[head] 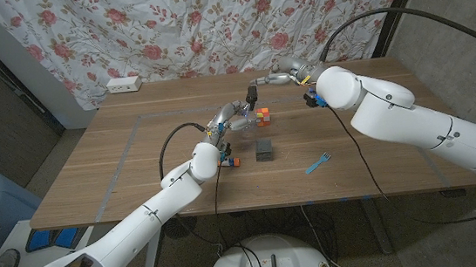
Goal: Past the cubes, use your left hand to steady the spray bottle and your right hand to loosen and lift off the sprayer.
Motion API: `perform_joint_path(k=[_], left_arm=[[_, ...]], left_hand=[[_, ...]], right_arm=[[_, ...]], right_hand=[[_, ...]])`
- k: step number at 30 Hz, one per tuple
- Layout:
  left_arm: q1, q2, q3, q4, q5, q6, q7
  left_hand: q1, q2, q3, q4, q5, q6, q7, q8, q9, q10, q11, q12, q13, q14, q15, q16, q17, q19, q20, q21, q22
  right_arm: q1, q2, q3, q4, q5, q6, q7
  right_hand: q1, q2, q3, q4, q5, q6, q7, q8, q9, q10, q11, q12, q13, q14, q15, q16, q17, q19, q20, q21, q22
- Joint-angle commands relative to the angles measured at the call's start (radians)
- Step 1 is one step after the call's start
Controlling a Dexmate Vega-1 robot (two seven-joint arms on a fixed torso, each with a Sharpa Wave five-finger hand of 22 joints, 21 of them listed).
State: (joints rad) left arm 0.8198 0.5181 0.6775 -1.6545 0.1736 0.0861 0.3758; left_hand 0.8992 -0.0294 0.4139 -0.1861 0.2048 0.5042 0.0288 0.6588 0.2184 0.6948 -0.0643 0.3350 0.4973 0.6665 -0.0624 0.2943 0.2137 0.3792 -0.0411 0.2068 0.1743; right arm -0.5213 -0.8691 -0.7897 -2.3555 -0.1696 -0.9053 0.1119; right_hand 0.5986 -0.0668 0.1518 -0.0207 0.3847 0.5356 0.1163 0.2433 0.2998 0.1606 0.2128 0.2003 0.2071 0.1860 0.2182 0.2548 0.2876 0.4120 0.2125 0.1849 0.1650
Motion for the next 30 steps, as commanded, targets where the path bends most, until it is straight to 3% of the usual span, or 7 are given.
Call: perform_joint_path(k=[1,16,30], left_arm=[[-0.002,-0.003,0.004,-0.003,0.000,0.015,0.004],[-0.015,-0.006,0.018,0.003,0.010,0.020,-0.003],[-0.016,-0.005,0.021,0.007,0.009,-0.001,-0.007]], left_hand=[[-0.019,0.152,0.028,0.019,0.000,0.127,-0.039,0.005,0.002,0.074,-0.066,-0.005,0.003,0.012,-0.117,-0.005,0.002,0.009,-0.052,0.000,0.004],[-0.022,0.152,0.029,0.017,0.000,0.127,-0.039,0.004,0.002,0.074,-0.065,-0.008,0.005,0.011,-0.115,-0.007,0.002,0.008,-0.052,-0.001,0.004],[-0.026,0.153,0.029,0.016,-0.001,0.130,-0.039,0.005,0.002,0.076,-0.065,-0.009,0.006,0.011,-0.116,-0.007,0.004,0.009,-0.052,0.000,0.004]], right_arm=[[0.052,0.025,-0.063,0.008,-0.033,-0.042,0.028],[0.091,0.052,-0.108,0.030,-0.037,-0.076,0.050],[0.134,0.058,-0.188,0.016,-0.084,-0.147,0.049]], right_hand=[[-0.003,0.004,-0.002,-0.002,0.001,-0.009,0.002,-0.005,0.004,-0.013,0.001,-0.001,0.003,-0.011,0.002,-0.004,0.002,-0.004,0.005,-0.001,0.006],[-0.006,0.009,0.000,-0.006,0.000,-0.021,0.007,-0.008,0.007,-0.025,0.001,-0.004,0.003,-0.020,0.002,-0.009,0.001,-0.008,0.004,-0.001,0.006],[-0.004,0.010,0.002,-0.013,-0.004,-0.034,0.011,-0.012,0.010,-0.028,0.002,-0.002,0.003,-0.024,0.002,-0.013,0.000,-0.010,0.004,0.000,0.006]])
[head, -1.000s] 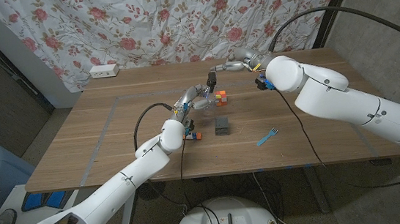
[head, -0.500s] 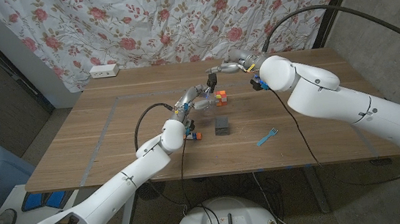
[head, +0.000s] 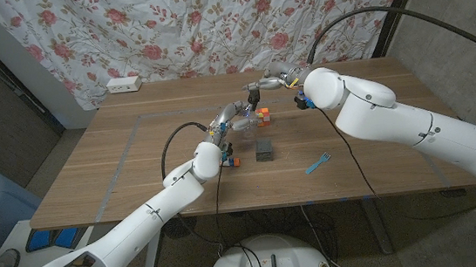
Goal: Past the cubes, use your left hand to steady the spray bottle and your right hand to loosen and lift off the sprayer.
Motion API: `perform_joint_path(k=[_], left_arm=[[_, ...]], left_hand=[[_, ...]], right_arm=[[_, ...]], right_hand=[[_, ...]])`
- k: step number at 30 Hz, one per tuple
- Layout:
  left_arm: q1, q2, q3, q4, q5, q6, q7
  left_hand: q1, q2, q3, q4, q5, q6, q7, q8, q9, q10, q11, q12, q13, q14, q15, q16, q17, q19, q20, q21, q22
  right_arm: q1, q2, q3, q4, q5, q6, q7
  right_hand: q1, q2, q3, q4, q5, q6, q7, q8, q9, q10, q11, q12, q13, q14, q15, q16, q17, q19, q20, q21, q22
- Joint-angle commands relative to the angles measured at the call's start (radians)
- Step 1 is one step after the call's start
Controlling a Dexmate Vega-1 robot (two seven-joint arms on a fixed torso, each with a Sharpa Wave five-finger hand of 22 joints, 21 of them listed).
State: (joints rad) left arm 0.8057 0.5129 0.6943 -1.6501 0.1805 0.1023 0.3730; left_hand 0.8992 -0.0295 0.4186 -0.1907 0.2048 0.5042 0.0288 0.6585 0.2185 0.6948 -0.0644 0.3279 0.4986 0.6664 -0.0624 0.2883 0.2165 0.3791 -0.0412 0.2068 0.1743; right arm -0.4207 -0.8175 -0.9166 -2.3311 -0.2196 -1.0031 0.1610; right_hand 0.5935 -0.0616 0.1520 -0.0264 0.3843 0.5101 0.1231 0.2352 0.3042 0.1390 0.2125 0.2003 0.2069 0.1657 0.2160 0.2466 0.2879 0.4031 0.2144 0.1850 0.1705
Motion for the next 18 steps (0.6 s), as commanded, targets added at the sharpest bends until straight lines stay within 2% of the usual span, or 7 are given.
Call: perform_joint_path(k=[1,8,10,14,18], left_arm=[[-0.002,0.001,0.004,0.003,0.003,-0.019,-0.005],[0.006,0.001,0.001,-0.007,0.004,-0.015,0.001],[0.007,0.001,0.001,-0.005,0.003,-0.021,0.002],[0.011,-0.001,-0.001,-0.009,0.003,-0.011,0.006],[0.014,-0.002,-0.001,-0.013,0.004,-0.003,0.007]], left_hand=[[-0.026,0.152,0.025,0.021,-0.001,0.128,-0.039,0.005,0.002,0.075,-0.065,-0.002,0.005,0.012,-0.116,-0.002,0.001,0.009,-0.051,0.000,0.004],[-0.029,0.152,0.025,0.021,-0.002,0.129,-0.039,0.005,0.002,0.075,-0.065,-0.003,0.006,0.013,-0.116,-0.002,0.001,0.010,-0.051,0.000,0.004],[-0.030,0.152,0.025,0.022,-0.002,0.131,-0.038,0.005,0.002,0.076,-0.065,-0.003,0.006,0.014,-0.115,-0.003,0.001,0.010,-0.051,0.000,0.004],[-0.032,0.153,0.025,0.022,-0.002,0.131,-0.038,0.005,0.001,0.076,-0.065,-0.004,0.007,0.013,-0.116,-0.003,0.001,0.010,-0.051,0.000,0.004],[-0.035,0.154,0.026,0.023,-0.002,0.130,-0.038,0.005,0.001,0.078,-0.065,-0.004,0.007,0.014,-0.116,-0.004,0.001,0.010,-0.051,0.000,0.004]], right_arm=[[0.033,0.006,-0.063,-0.009,-0.036,-0.050,-0.002],[0.049,0.009,-0.082,-0.001,-0.038,-0.054,0.009],[0.052,0.010,-0.084,0.003,-0.037,-0.051,0.010],[0.057,0.013,-0.089,0.008,-0.034,-0.053,0.016],[0.058,0.018,-0.092,0.010,-0.034,-0.062,0.011]], right_hand=[[0.001,0.004,0.002,-0.007,-0.003,-0.009,0.005,-0.004,0.006,-0.006,0.002,-0.002,0.004,-0.004,0.005,-0.004,-0.001,-0.002,0.002,0.000,0.001],[0.011,0.007,0.007,-0.016,-0.002,-0.013,0.004,-0.003,0.007,-0.007,0.002,-0.001,0.004,-0.005,0.004,-0.006,-0.002,-0.003,0.000,0.000,0.000],[0.034,0.015,0.020,-0.035,0.004,-0.015,0.003,-0.001,0.010,-0.009,0.002,0.000,0.004,-0.006,0.004,-0.008,-0.003,-0.003,0.000,0.001,0.000],[0.047,0.020,0.026,-0.045,0.006,-0.015,0.002,0.001,0.011,-0.009,0.002,0.001,0.004,-0.005,0.004,-0.009,-0.004,-0.002,-0.001,0.002,0.000],[0.074,0.027,0.039,-0.066,0.008,-0.012,-0.002,0.005,0.014,-0.007,0.002,0.004,0.005,-0.005,0.003,-0.010,-0.005,0.000,-0.001,0.003,0.000]])
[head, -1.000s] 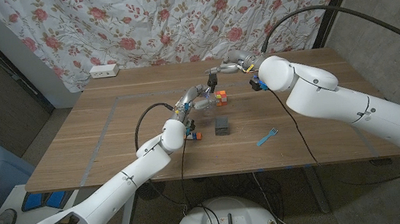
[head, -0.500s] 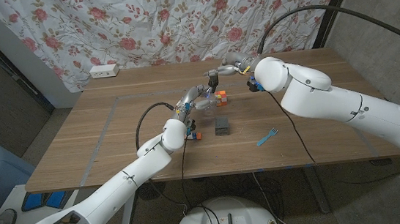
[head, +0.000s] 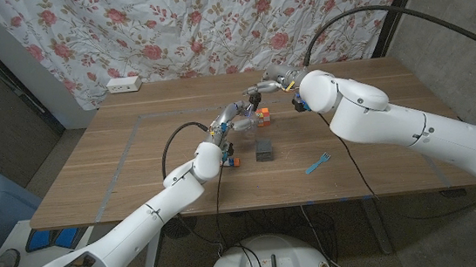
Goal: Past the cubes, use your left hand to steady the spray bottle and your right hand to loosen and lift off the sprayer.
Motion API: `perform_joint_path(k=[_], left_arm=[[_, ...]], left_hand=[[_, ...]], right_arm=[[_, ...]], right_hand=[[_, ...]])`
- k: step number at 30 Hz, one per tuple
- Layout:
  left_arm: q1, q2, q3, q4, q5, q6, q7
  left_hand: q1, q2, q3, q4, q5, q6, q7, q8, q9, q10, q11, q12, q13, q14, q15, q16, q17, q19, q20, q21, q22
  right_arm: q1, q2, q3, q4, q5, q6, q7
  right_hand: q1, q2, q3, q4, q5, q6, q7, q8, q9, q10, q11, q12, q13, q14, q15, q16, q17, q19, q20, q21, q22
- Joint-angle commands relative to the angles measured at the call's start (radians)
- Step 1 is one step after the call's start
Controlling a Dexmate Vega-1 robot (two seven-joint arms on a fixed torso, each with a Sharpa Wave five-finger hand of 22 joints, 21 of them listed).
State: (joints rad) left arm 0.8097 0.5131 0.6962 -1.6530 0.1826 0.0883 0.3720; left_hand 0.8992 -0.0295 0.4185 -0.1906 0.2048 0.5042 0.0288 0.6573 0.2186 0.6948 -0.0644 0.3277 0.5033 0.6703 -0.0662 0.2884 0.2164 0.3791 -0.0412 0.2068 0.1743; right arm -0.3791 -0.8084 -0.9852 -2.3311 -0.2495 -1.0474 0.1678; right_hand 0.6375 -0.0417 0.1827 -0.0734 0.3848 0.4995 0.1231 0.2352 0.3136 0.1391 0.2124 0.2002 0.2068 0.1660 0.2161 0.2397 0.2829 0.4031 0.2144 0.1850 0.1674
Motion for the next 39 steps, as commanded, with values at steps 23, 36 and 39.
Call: perform_joint_path(k=[23,36,39], left_arm=[[0.016,0.000,-0.006,-0.009,0.001,0.000,0.013],[0.014,0.003,-0.006,-0.011,-0.002,0.000,0.004],[0.011,0.003,-0.004,-0.007,-0.004,-0.008,-0.001]], left_hand=[[-0.040,0.154,0.026,0.021,-0.003,0.130,-0.037,0.005,0.001,0.080,-0.066,-0.006,0.005,0.011,-0.111,-0.005,0.003,0.011,-0.050,-0.001,0.004],[-0.041,0.153,0.028,0.019,-0.003,0.131,-0.039,0.005,0.000,0.080,-0.067,-0.007,0.006,0.012,-0.112,-0.006,0.003,0.011,-0.050,-0.001,0.004],[-0.042,0.154,0.028,0.020,-0.003,0.130,-0.039,0.004,0.000,0.080,-0.066,-0.008,0.007,0.011,-0.111,-0.006,0.003,0.010,-0.051,-0.001,0.004]], right_arm=[[-0.033,0.000,0.056,0.003,0.084,0.005,-0.046],[-0.085,0.007,0.121,0.015,0.153,0.053,-0.098],[-0.096,0.007,0.132,0.015,0.164,0.060,-0.112]], right_hand=[[0.175,0.058,0.080,-0.096,-0.004,0.066,-0.049,0.047,0.024,0.022,0.001,0.014,0.006,0.014,0.003,-0.002,-0.008,0.025,-0.003,0.006,0.002],[0.260,0.082,0.115,-0.104,-0.010,0.105,-0.101,0.070,0.034,0.045,-0.018,0.016,0.004,0.036,0.002,0.005,-0.009,0.049,-0.004,0.009,0.001],[0.293,0.094,0.130,-0.107,-0.008,0.110,-0.116,0.073,0.036,0.047,-0.029,0.014,0.003,0.036,-0.002,0.005,-0.009,0.053,-0.004,0.008,0.001]])
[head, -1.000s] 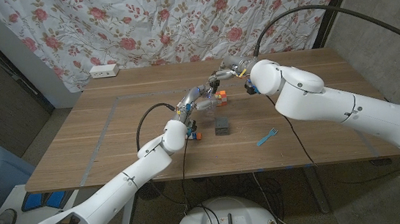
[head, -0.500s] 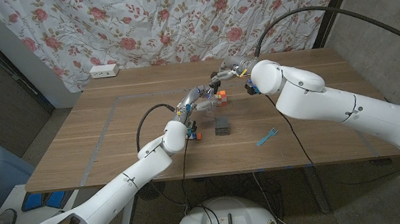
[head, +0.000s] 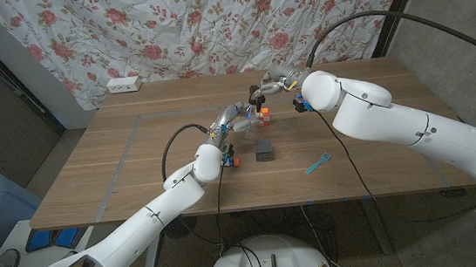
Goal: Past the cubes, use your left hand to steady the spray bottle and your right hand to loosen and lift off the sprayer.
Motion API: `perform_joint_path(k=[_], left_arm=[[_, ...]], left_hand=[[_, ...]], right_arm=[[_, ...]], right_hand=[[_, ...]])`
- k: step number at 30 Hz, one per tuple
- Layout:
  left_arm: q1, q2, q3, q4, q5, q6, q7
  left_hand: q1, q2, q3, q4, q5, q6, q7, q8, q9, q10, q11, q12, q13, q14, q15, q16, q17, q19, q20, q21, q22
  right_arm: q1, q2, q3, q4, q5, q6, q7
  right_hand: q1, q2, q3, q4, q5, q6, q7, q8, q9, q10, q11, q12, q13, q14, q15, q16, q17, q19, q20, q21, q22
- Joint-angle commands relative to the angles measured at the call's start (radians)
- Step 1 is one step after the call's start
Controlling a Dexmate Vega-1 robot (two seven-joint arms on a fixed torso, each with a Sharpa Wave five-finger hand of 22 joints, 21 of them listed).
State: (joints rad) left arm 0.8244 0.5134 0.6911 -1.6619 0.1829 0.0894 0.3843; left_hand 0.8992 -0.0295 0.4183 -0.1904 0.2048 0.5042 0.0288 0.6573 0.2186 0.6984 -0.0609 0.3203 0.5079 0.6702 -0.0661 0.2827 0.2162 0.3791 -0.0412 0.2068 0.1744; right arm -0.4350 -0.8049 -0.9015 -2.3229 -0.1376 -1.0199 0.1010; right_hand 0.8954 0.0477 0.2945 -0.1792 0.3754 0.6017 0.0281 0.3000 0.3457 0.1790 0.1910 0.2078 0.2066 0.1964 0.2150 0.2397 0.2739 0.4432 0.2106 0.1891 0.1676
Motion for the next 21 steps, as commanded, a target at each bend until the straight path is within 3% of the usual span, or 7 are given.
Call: perform_joint_path(k=[1,9,17,21], left_arm=[[-0.005,0.002,0.002,0.004,-0.004,-0.010,-0.014],[-0.008,-0.004,0.004,0.013,-0.006,-0.019,-0.014],[-0.011,-0.007,0.006,0.019,-0.006,-0.024,-0.017],[-0.016,-0.009,0.009,0.025,-0.007,-0.029,-0.022]], left_hand=[[-0.042,0.155,0.028,0.020,-0.003,0.130,-0.039,0.004,0.000,0.076,-0.069,-0.001,0.002,0.011,-0.111,-0.001,0.004,0.010,-0.051,-0.001,0.004],[-0.045,0.156,0.029,0.020,-0.003,0.129,-0.038,0.003,0.000,0.076,-0.069,-0.002,0.003,0.012,-0.111,-0.001,0.004,0.011,-0.051,-0.001,0.004],[-0.049,0.156,0.029,0.021,-0.004,0.129,-0.038,0.003,0.000,0.077,-0.068,-0.003,0.004,0.013,-0.111,-0.002,0.005,0.010,-0.052,-0.001,0.004],[-0.050,0.157,0.030,0.021,-0.004,0.130,-0.038,0.003,0.000,0.078,-0.067,-0.003,0.005,0.013,-0.112,-0.003,0.004,0.010,-0.051,-0.001,0.004]], right_arm=[[-0.044,0.003,0.053,0.007,0.056,0.038,-0.049],[-0.079,0.005,0.110,0.019,0.128,0.082,-0.060],[-0.094,0.006,0.130,0.023,0.160,0.104,-0.083],[-0.098,0.004,0.136,0.026,0.171,0.115,-0.091]], right_hand=[[0.041,0.006,0.020,-0.002,0.001,0.009,-0.022,0.009,0.005,0.008,-0.011,0.007,0.003,0.006,0.000,0.005,0.000,0.013,-0.001,0.004,0.001],[0.086,0.014,0.037,-0.007,0.005,0.015,-0.043,0.013,0.008,0.011,-0.022,0.006,0.003,0.008,-0.004,0.007,0.000,0.018,-0.001,0.003,0.000],[0.155,0.025,0.058,-0.005,0.011,0.020,-0.134,0.012,0.004,0.013,-0.044,0.003,0.002,0.002,-0.003,0.007,0.003,0.006,0.001,-0.004,0.000],[0.168,0.028,0.062,-0.005,0.012,0.027,-0.148,0.015,0.003,0.014,-0.051,0.003,0.002,0.000,-0.003,0.007,0.004,0.004,0.001,-0.004,0.000]])
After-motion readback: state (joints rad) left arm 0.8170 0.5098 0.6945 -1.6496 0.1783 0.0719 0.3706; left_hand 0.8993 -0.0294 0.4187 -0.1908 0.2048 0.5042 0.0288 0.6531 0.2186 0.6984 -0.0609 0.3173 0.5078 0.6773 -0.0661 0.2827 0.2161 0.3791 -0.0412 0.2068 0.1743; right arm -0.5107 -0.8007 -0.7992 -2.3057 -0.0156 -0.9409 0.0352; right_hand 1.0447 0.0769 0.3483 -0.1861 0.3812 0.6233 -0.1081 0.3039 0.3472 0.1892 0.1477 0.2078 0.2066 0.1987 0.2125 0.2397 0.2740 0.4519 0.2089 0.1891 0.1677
